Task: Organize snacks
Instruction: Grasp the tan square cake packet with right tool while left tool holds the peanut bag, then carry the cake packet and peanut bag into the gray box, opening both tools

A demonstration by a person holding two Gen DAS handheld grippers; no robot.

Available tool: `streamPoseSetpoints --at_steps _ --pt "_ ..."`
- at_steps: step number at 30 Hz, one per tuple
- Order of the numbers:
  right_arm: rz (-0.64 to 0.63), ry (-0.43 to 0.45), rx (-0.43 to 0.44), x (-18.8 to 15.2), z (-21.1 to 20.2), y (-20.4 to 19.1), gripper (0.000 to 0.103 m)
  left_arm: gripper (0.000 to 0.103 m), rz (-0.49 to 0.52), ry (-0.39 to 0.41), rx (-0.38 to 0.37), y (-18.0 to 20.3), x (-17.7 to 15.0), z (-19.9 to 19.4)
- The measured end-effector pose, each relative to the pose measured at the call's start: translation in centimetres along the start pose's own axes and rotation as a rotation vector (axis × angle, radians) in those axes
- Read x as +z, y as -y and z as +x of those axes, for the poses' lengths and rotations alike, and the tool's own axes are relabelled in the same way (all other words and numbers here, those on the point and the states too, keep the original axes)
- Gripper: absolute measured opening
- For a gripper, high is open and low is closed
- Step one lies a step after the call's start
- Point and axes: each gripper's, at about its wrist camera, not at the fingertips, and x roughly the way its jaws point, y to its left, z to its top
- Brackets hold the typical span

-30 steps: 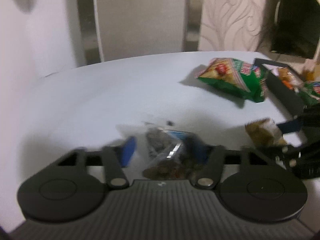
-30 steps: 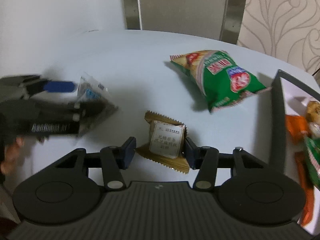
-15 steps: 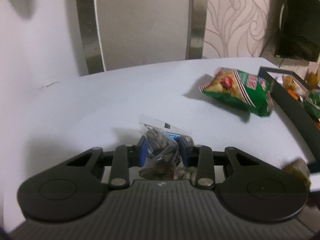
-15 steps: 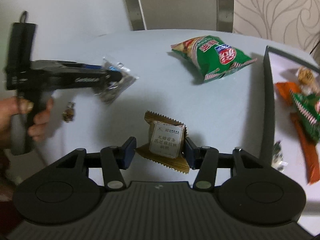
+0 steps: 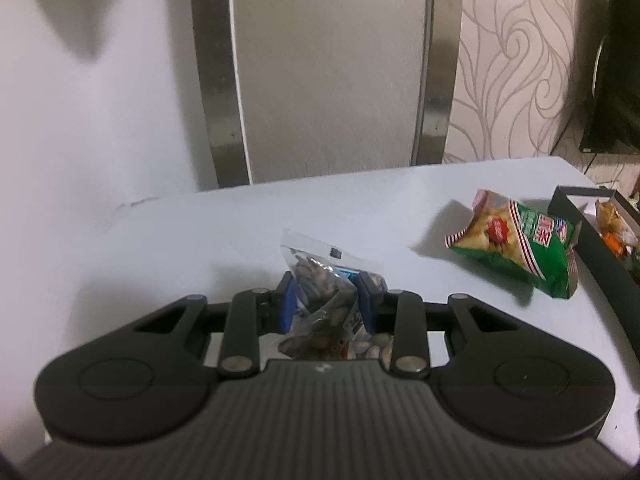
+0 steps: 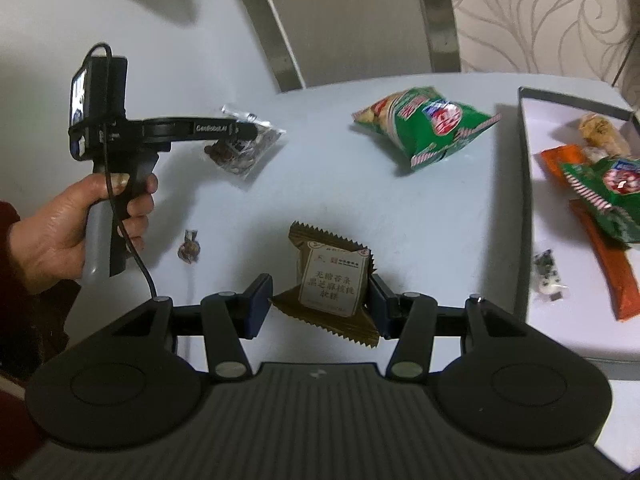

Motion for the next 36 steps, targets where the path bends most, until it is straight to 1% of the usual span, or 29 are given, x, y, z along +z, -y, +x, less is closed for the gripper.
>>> streamPoseSetpoints --at_steps 6,10,15,19,23,26,28,30,32,34,36 --pt "0.054 0.087 -0.038 0.2 -3.3 1.9 0.057 0.035 0.01 0.039 0.012 -0.9 1.0 -1.5" --pt "0.113 0.133 -0.09 0.0 -5.5 4.3 0.057 0.035 0.005 0.051 0.019 -1.0 1.2 -2.4" --pt "0.209 0.159 -0.163 -0.7 -7.1 8.2 0.057 0.035 -0.005 0.06 0.007 -0.7 1.1 -3.6" --pt "0.264 0.163 -0.221 -1.2 -7.7 11.2 0.057 0.035 0.001 0.061 -0.006 -0.2 1.0 -4.3" --pt "0.27 0.135 -0.253 -1.3 -7.1 13.0 0.057 0.035 -0.004 0.065 -0.022 0.3 1.1 -4.9" --pt "0.243 0.108 -0.28 -1.1 -5.7 13.6 0.057 0.035 0.007 0.069 -0.029 0.9 1.3 -5.4" --pt "0.196 0.084 -0.328 -0.8 -4.4 13.6 0.058 0.035 0.018 0.072 -0.031 1.3 1.4 -5.7" --pt "0.165 0.053 -0.375 -0.5 -3.2 13.8 0.063 0.035 0.024 0.074 -0.034 1.6 1.7 -5.7" --pt "0.162 0.041 -0.394 -0.5 -2.8 13.7 0.082 0.035 0.033 0.078 -0.039 2.1 2.0 -5.7" --pt "0.17 0.061 -0.391 -0.6 -3.2 13.4 0.087 0.035 0.043 0.082 -0.047 2.7 2.3 -5.6" --pt "0.17 0.071 -0.388 -0.8 -3.8 13.0 0.087 0.035 0.055 0.087 -0.059 3.3 2.6 -5.5"
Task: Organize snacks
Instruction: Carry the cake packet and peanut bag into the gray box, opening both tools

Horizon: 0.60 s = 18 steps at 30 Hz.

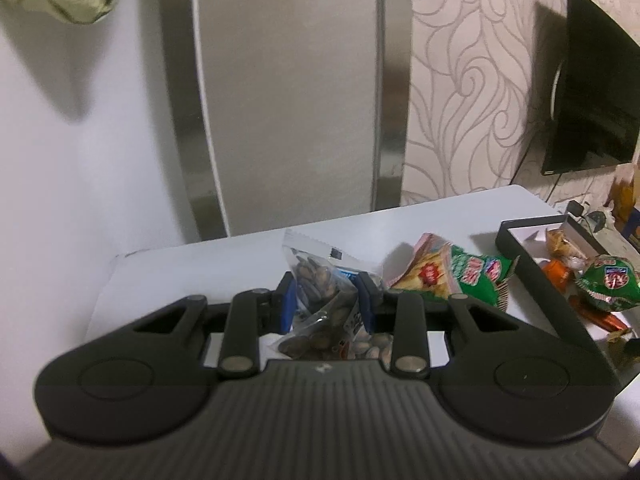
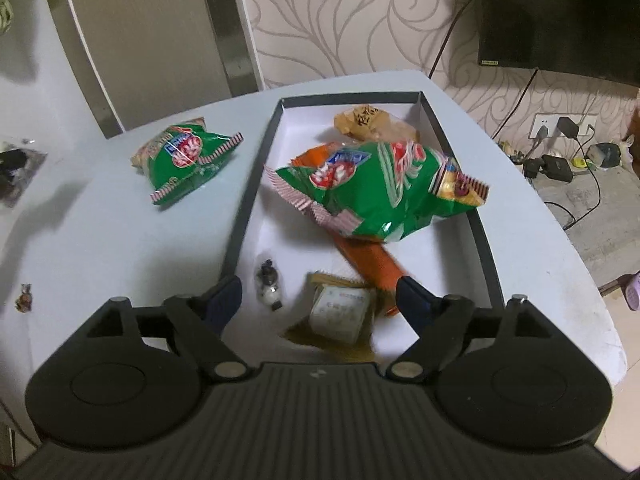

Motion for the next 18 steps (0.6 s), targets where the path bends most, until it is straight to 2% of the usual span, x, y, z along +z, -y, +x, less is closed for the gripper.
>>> streamPoseSetpoints --at_steps 4,8,13,18 --pt "0.035 0.036 0.029 -0.7 -2.9 -0.6 0.088 0.035 0.026 0.008 -0.036 1.8 0.8 0.7" --pt "0.029 0.066 0.115 -1.5 -6.3 -2.4 0.089 0.035 0.06 0.02 -0.095 4.5 1.9 1.3" --pt "0.047 0.035 0.229 -2.9 -8.2 -4.2 0.091 0.035 0.107 0.033 -0.205 9.6 3.1 2.5" --pt "-0.015 -0.02 0.226 -4.4 -8.9 -4.6 0.091 0.035 0.156 0.011 -0.324 16.5 3.5 4.6"
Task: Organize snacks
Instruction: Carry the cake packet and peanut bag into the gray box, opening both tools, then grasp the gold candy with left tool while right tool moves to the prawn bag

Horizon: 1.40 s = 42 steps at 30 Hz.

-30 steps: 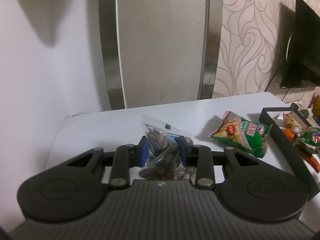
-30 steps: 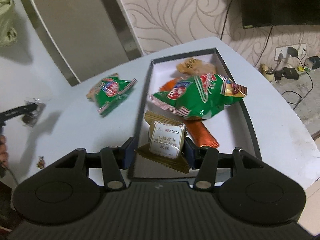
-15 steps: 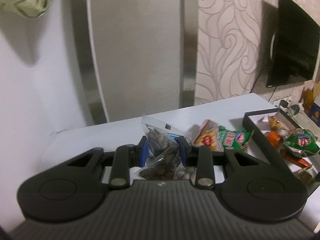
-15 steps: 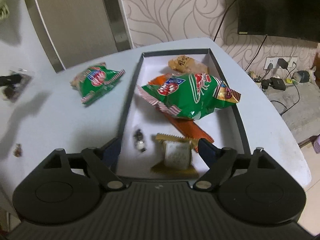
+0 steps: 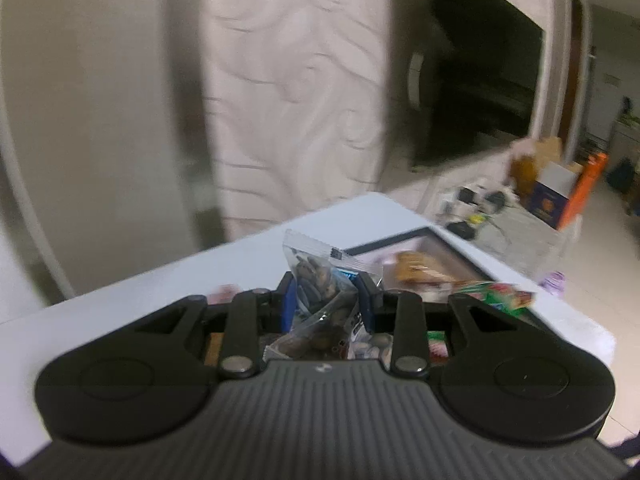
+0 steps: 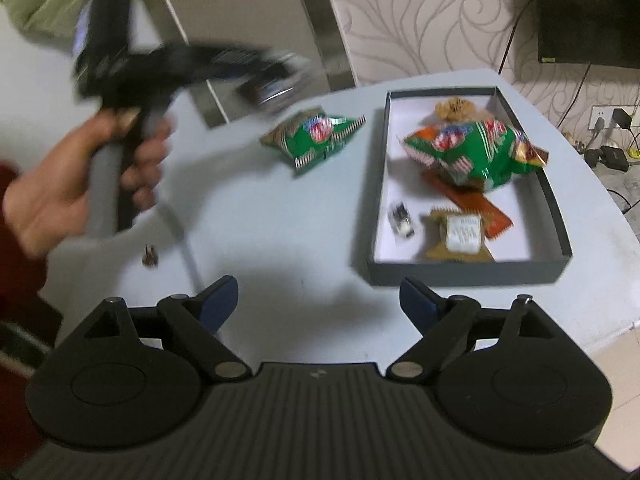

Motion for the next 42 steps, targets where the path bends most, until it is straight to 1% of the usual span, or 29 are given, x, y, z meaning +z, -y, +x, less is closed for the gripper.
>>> streamPoseSetpoints --at_steps 6,8,10,11,12,13,14,15,19,22,24,26,29,30,33,35,37,38,42 --pt "0.054 -0.003 -0.061 -1.4 -1.9 2.8 0.09 0.036 0.027 -0.046 -0.084 5.9 0.7 6.0" --pt "0.087 0.003 -0.089 -1.9 -2.8 4.2 0.091 0.037 0.044 -0.06 -0.101 7.0 0.8 7.2" --pt "0.117 0.01 -0.111 -2.3 -3.6 5.5 0.091 0.043 0.062 -0.057 -0.121 7.9 0.4 8.0" --pt "0.127 0.012 -0.117 -2.4 -3.9 6.1 0.091 0.046 0.073 -0.046 -0.118 8.2 0.2 8.0" --pt "0.137 0.013 -0.123 -2.6 -4.1 6.5 0.091 0.055 0.082 -0.034 -0.109 8.5 0.0 8.0" --pt "0.148 0.015 -0.128 -2.7 -4.4 7.0 0.091 0.061 0.084 -0.024 -0.104 8.8 -0.1 8.0" --pt "0.156 0.015 -0.13 -2.9 -4.6 7.4 0.091 0.073 0.078 -0.005 -0.101 8.8 -0.2 7.8" --pt "0.162 0.013 -0.131 -3.0 -4.7 7.6 0.091 0.079 0.073 0.014 -0.093 8.8 -0.2 7.7" --pt "0.158 0.002 -0.116 -3.1 -4.7 7.9 0.091 0.08 0.062 0.075 -0.072 8.5 -0.2 6.2" --pt "0.135 -0.012 -0.089 -2.8 -3.8 7.6 0.091 0.08 0.049 0.142 -0.068 8.1 -0.4 3.6" --pt "0.118 -0.022 -0.066 -2.5 -3.3 7.1 0.091 0.08 0.057 0.176 -0.057 7.7 -1.2 1.5" --pt "0.105 -0.037 -0.042 -2.2 -2.7 6.6 0.091 0.08 0.063 0.191 -0.027 7.3 -2.4 -0.7" --pt "0.089 -0.058 -0.001 -1.7 -1.6 5.7 0.091 0.08 0.062 0.171 0.028 6.1 -5.2 -3.7" --pt "0.083 -0.062 0.015 -1.5 -1.4 5.4 0.091 0.08 0.058 0.158 0.056 5.4 -6.5 -4.8" --pt "0.069 -0.071 0.049 -0.9 -0.7 4.5 0.091 0.08 0.047 0.085 0.136 3.2 -10.4 -7.3" --pt "0.067 -0.084 0.072 -0.7 -0.1 3.9 0.091 0.08 0.046 0.039 0.21 1.5 -13.0 -8.9" --pt "0.063 -0.105 0.089 -0.6 0.6 3.4 0.091 0.08 0.004 -0.006 0.271 -0.9 -15.0 -10.6" --pt "0.057 -0.116 0.096 -0.5 0.9 3.1 0.091 0.08 -0.023 -0.026 0.321 -2.2 -16.0 -11.4" --pt "0.008 -0.159 0.12 -0.1 2.5 1.2 0.091 0.079 -0.078 -0.073 0.46 -6.2 -18.5 -12.9"
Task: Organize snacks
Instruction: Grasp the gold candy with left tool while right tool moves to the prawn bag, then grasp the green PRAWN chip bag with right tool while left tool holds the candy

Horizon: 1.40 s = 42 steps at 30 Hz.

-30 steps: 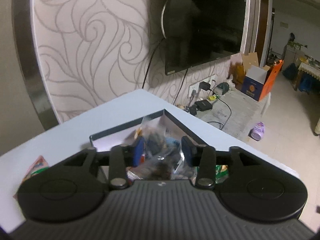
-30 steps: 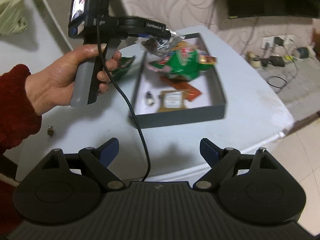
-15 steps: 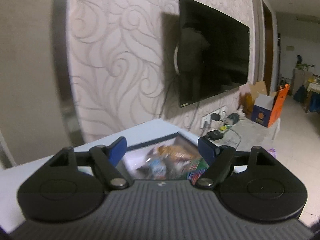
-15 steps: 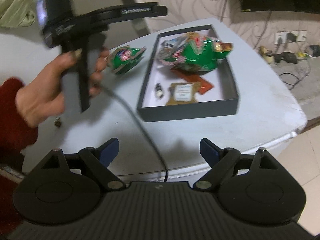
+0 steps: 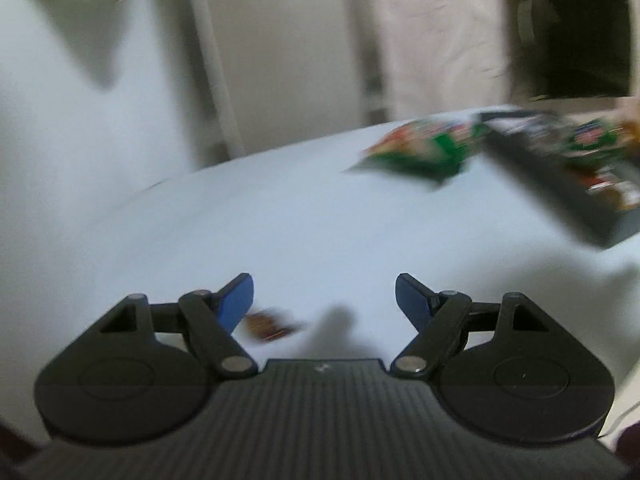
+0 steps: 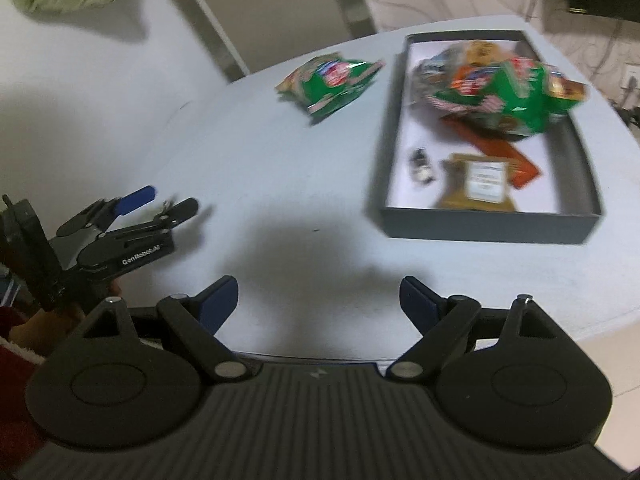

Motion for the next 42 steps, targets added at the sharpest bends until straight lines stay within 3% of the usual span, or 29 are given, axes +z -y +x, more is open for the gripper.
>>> streamPoseSetpoints --at_steps 5,6,10,14,18,24,30,31,32,34,42 --pt "-0.074 -0.031 0.023 1.2 1.7 -2.4 0.091 0.078 -0.091 -0.089 0.048 -2.3 -0.9 2.7" --pt "-0.088 -0.03 0.024 1.5 2.0 -2.8 0.091 0.071 -0.107 -0.102 0.04 -2.4 -1.0 3.2" --pt "-0.19 0.004 0.014 4.1 2.8 -4.3 0.09 0.057 -0.156 -0.105 -0.004 -2.9 -0.7 4.0" --pt "-0.313 0.062 -0.033 10.1 5.1 -5.0 0.087 0.026 -0.148 -0.096 -0.032 -2.7 -0.6 3.4" --pt "-0.377 0.087 -0.095 16.2 9.2 -4.7 0.091 0.026 -0.154 -0.103 -0.033 -2.8 -0.9 3.3" --pt "-0.611 -0.009 -0.219 20.7 18.1 -5.5 0.098 0.026 -0.16 -0.107 -0.012 -2.5 -1.1 3.0" --pt "-0.58 -0.136 -0.295 23.4 24.8 -3.4 0.097 0.027 -0.164 -0.116 -0.002 -2.5 -1.0 3.0" --pt "-0.535 -0.138 -0.266 23.6 25.0 -2.7 0.092 0.027 -0.166 -0.116 -0.002 -2.6 -1.1 2.9" --pt "-0.477 -0.146 -0.216 23.9 24.9 -2.1 0.08 0.027 -0.166 -0.116 -0.003 -2.6 -1.1 2.8" --pt "-0.434 -0.132 -0.185 24.0 24.3 -1.6 0.069 0.027 -0.163 -0.114 -0.007 -2.7 -1.2 2.7" --pt "-0.419 -0.043 -0.076 19.8 18.7 -3.1 0.068 0.026 -0.132 -0.116 -0.058 -3.2 -0.8 3.2"
